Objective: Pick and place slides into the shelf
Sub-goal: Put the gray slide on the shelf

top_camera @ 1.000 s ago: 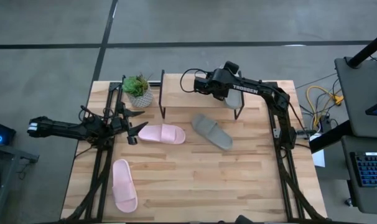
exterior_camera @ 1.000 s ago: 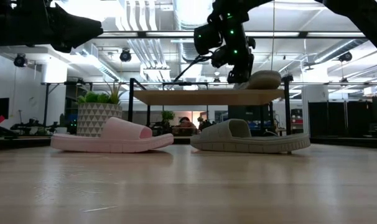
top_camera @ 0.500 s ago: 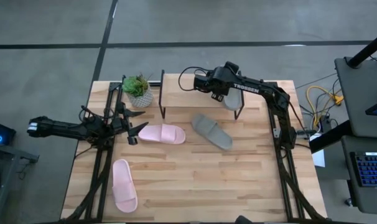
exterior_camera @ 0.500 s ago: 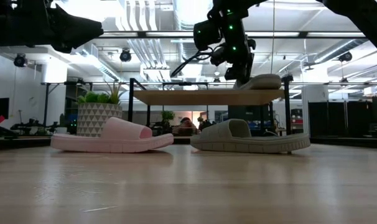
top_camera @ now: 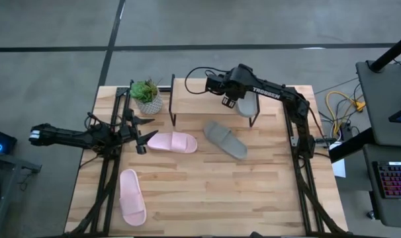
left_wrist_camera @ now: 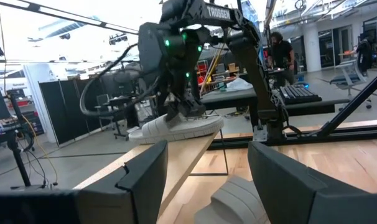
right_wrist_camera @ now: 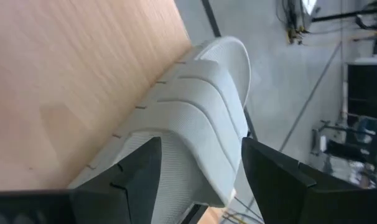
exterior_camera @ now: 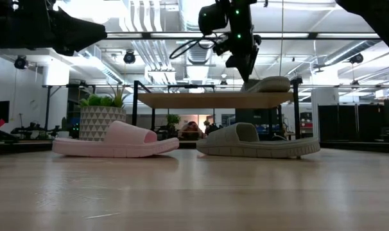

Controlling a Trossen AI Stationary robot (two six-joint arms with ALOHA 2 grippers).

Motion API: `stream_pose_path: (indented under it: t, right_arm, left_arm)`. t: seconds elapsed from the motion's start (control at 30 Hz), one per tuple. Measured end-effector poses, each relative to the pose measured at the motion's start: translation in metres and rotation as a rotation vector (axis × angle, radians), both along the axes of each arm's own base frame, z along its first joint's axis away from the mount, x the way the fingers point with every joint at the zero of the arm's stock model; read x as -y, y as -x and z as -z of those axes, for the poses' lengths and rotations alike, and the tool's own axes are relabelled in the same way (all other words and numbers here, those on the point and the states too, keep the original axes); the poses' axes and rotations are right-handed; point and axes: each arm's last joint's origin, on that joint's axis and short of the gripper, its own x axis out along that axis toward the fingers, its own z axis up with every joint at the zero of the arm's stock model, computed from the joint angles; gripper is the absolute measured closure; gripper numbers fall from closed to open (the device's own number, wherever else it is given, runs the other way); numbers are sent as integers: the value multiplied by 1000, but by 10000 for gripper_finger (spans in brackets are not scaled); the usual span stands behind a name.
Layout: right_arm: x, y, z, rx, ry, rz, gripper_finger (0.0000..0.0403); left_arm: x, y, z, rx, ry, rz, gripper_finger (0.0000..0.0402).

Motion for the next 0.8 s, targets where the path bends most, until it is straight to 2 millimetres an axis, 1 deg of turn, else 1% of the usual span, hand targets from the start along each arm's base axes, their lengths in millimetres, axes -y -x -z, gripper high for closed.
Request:
stream_pose_path:
  t: [0.2, 0.27, 0.37, 0.47, 0.63, 0.73, 0.8]
  right_arm:
    - [-7, 5, -19, 58, 18, -14, 190]
    - [-12, 10, -28, 89, 23, -19, 190]
    - [-25, 17, -43, 156, -10, -38, 190]
    - [-46, 27, -58, 220, -48, -86, 191]
    - [-90, 45, -79, 277, -3, -189, 191]
    - [-117, 57, -86, 323, 50, -235, 191]
    - [-134, 63, -86, 354, 79, -271, 191]
  left_arm:
    - [0, 0, 0, -1, 0, 0, 194]
    - [0, 0, 0, -1, 0, -1, 194]
    - [0, 0, 0, -2, 2, -14, 194]
    - [-1, 0, 0, -2, 4, -25, 194]
    - [-1, 0, 1, -6, 7, -44, 194]
    - [-1, 0, 1, -6, 7, -45, 194]
    - [-1, 0, 1, -6, 7, -45, 194]
